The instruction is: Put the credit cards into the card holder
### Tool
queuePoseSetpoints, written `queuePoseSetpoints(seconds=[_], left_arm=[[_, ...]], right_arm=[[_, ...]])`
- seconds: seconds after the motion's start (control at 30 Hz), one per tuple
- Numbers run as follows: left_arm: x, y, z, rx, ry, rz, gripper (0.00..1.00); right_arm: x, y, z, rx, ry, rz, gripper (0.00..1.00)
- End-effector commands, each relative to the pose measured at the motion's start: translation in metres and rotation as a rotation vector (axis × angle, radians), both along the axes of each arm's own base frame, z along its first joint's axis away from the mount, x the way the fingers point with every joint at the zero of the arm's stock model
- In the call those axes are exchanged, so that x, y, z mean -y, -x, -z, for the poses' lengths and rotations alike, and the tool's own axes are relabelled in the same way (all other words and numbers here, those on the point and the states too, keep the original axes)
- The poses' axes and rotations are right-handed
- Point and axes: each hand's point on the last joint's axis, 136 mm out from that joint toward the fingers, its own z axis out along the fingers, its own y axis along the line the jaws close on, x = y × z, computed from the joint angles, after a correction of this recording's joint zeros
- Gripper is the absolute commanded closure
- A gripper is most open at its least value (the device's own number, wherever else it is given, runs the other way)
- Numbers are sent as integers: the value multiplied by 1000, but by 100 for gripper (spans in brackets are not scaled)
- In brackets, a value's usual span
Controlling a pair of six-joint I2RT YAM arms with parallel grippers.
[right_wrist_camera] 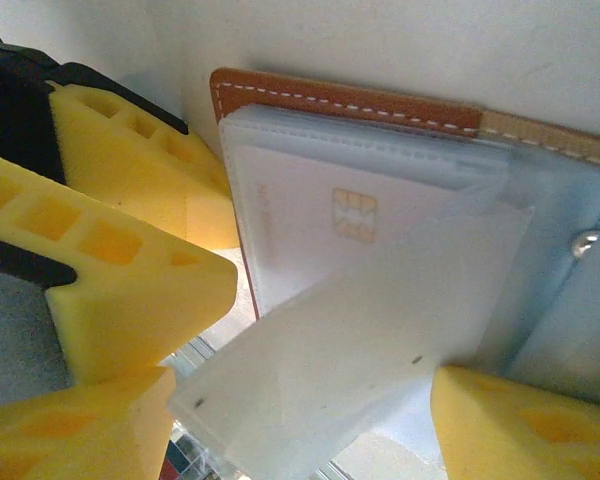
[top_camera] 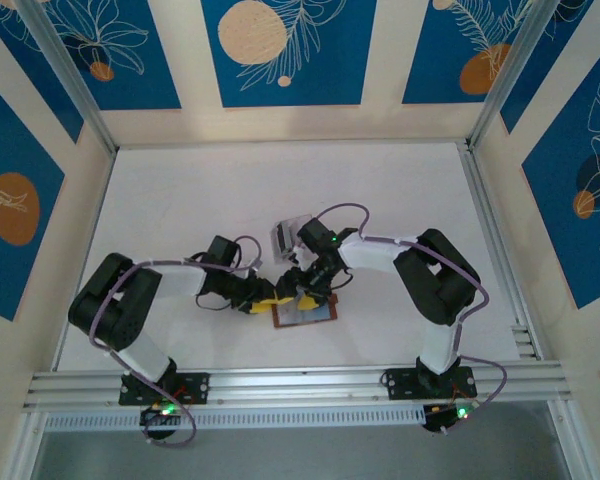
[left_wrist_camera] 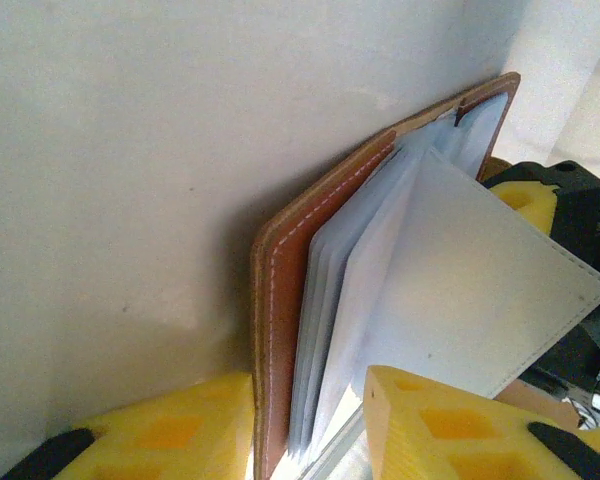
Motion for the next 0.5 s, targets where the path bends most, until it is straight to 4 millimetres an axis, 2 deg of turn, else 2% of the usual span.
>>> queuePoseSetpoints(seconds=[0.0, 0.1, 0.33, 0.47], left_arm=[[-16, -12, 7, 20, -62, -93, 62], [-25, -17, -1, 32, -61, -129, 60], [-49, -24, -14, 107, -217, -116, 57], [-68, -31, -23, 145, -293, -161, 57]], right_arm=[[-7, -1, 28, 72, 92, -32, 30], [-10, -1, 23, 84, 91, -45, 30], [-17, -4, 2, 113, 44, -58, 30], [-19, -4, 1, 123, 52, -72, 30]])
